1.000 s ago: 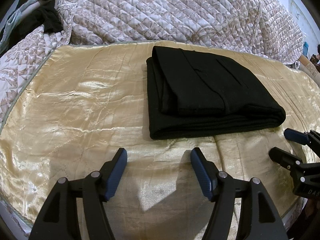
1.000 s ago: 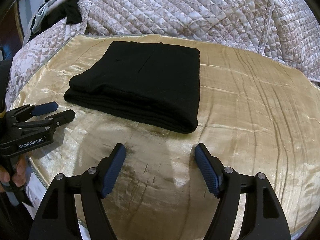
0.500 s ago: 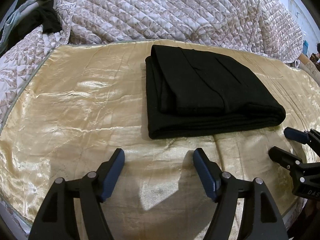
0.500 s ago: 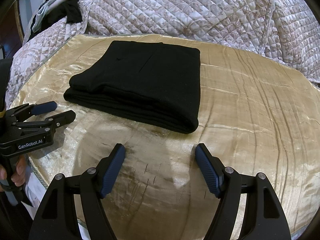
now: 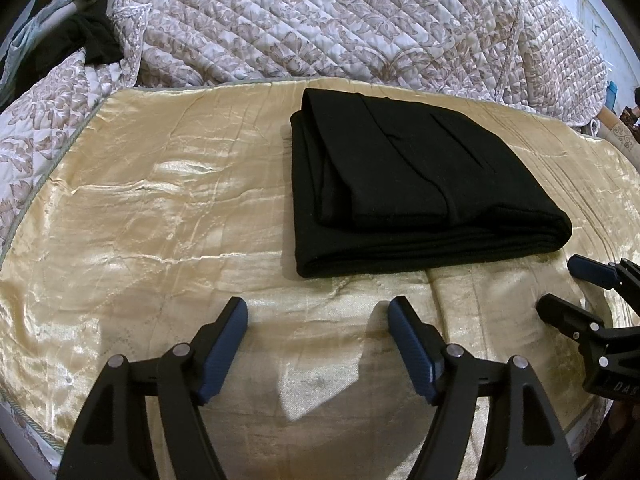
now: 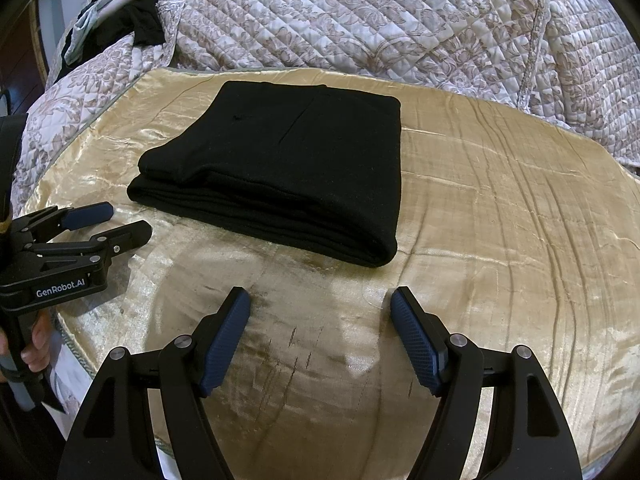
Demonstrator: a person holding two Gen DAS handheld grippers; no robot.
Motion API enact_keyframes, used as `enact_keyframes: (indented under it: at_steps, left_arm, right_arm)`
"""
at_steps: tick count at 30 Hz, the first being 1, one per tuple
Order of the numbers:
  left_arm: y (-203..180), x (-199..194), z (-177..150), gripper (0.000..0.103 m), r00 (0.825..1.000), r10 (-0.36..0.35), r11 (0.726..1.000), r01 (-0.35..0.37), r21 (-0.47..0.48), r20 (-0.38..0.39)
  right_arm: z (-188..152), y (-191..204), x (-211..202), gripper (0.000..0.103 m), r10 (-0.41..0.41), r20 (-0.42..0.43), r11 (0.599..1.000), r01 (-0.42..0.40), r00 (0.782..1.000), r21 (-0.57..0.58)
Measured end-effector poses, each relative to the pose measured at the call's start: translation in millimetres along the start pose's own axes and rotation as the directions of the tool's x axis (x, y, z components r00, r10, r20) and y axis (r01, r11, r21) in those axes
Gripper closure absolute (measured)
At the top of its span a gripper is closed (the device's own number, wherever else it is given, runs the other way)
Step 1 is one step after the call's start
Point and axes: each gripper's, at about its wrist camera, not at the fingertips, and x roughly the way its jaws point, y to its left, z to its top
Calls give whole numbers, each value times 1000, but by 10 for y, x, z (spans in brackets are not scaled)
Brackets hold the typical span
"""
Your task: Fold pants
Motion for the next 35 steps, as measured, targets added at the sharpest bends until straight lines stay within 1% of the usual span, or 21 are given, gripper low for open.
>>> enact_keyframes:
  at_steps: [9, 35]
  left_arm:
    - [-9, 8, -10, 25, 1000, 3, 1000, -3, -2, -3]
    - [-11, 10, -7, 25, 1000, 4, 1000, -4, 2, -3]
  right_arm:
    - [-2, 7, 2, 30, -1, 0, 1000, 1, 1000, -2]
    - [-9, 28, 5, 29, -6, 2, 1000, 6, 1000, -5]
